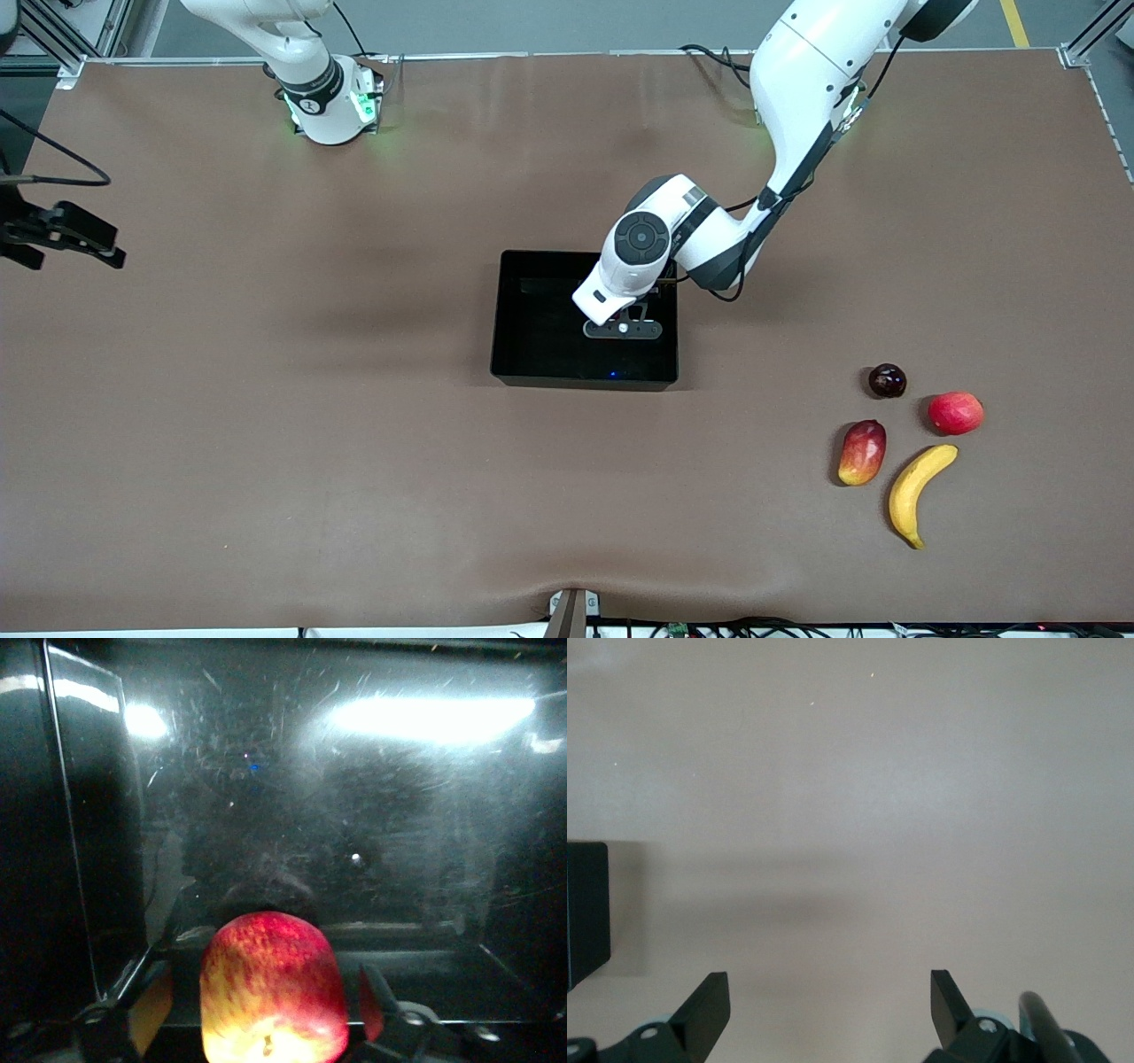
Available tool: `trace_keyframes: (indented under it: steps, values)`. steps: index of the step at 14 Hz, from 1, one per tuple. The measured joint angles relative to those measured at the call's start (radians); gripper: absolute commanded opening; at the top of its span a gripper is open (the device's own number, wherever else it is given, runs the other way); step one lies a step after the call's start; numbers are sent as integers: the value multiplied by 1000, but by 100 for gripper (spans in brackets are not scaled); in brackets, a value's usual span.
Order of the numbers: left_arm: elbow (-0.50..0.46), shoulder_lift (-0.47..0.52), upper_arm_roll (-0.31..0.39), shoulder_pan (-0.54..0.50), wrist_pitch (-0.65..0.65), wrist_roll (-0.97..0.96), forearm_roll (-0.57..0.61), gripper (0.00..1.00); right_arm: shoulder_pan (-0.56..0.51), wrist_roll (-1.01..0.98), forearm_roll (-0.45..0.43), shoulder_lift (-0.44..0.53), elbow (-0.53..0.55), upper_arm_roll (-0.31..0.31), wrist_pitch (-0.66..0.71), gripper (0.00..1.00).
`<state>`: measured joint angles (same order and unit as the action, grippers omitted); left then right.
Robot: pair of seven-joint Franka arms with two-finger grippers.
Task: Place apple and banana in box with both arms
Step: 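Lower the apple into the box and open the left gripper, then move the left gripper back to the yellow banana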
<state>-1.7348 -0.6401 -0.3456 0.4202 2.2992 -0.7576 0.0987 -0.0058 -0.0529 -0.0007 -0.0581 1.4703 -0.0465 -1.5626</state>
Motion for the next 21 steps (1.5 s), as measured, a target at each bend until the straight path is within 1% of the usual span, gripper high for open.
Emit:
trace_keyframes:
  steps: [3,4,6,7,9,11,15,17,19,21]
  values:
    - [30,46,1,-6,-11,0,0,100,-9,0,6,3,-7,-2,27,100]
    - [51,69,4,-10,-43,0,0,100,-11,0,12,3,-7,-3,40,100]
    - [114,115,9,-30,-153,0,5,100,-26,0,24,3,-7,-3,49,100]
    - [142,138,13,-52,-197,0,26,100,-35,0,29,3,-7,-4,52,100]
    - [169,178,18,-123,-234,23,94,100,-41,0,32,3,-8,-4,51,100]
    - [170,192,21,-216,-242,129,114,100,-41,0,33,3,-8,-4,51,100]
    - [163,166,26,-376,-240,397,118,100,-41,0,33,4,-10,2,52,100]
    - [163,148,26,-442,-236,510,144,100,-41,0,33,4,-10,2,57,100]
    - [162,133,26,-497,-224,595,203,100,-41,0,33,5,-11,2,74,100]
    - [162,114,26,-544,-187,685,223,100,-41,0,33,7,-11,2,86,100]
